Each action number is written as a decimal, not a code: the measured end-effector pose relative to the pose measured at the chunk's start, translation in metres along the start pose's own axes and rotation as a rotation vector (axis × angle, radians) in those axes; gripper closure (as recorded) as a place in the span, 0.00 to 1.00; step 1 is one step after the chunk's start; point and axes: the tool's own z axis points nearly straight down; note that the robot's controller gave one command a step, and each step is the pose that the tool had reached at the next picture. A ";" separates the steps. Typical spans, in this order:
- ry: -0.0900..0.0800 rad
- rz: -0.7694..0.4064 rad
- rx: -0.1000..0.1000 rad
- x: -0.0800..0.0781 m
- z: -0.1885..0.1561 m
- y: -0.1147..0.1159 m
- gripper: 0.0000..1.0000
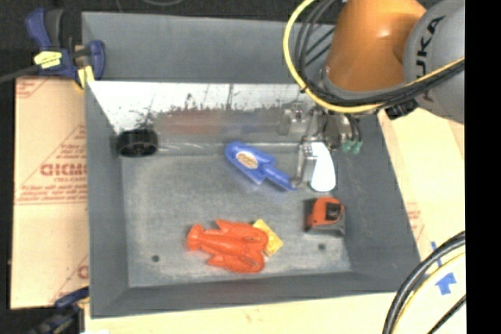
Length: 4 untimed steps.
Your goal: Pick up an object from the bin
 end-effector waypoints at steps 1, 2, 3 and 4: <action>-0.008 0.000 0.000 -0.001 -0.005 0.000 0.00; -0.014 0.004 0.000 -0.013 0.042 0.033 0.00; -0.001 0.057 -0.001 -0.007 0.060 0.052 0.00; -0.008 0.093 -0.001 0.009 0.061 0.059 0.00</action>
Offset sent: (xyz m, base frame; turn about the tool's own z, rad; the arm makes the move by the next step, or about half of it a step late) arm 0.0135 0.0456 -0.0620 0.0056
